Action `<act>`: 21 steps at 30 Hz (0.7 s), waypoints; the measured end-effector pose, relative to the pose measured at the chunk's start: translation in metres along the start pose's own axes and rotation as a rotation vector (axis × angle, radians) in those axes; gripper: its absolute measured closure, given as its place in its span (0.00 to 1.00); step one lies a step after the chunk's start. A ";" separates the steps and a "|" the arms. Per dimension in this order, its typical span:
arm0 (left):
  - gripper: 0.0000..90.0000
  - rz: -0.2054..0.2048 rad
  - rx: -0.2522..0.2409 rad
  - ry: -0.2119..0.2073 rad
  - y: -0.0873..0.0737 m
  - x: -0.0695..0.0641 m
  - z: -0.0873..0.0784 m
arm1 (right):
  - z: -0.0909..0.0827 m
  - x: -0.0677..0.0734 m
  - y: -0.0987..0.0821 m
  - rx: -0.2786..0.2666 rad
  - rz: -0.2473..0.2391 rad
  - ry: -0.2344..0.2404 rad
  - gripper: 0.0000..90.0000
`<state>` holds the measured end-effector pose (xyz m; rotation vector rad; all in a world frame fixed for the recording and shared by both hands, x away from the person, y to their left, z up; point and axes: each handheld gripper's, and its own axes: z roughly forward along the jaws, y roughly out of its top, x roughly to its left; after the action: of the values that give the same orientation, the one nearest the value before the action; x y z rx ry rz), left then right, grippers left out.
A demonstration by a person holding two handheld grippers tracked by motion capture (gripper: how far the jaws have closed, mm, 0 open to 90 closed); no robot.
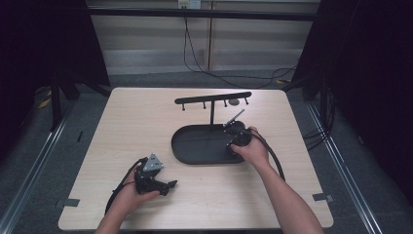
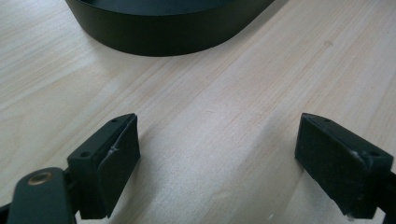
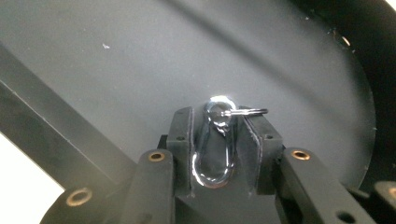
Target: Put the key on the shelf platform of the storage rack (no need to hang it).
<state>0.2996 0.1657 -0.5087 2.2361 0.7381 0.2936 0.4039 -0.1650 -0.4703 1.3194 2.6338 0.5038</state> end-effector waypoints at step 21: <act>0.15 0.006 0.002 -0.006 0.000 0.000 0.000 | -0.007 -0.001 -0.003 -0.046 0.038 -0.011 0.50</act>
<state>0.2994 0.1660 -0.5086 2.2409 0.7294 0.2891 0.4004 -0.1685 -0.4649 1.3576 2.5763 0.5567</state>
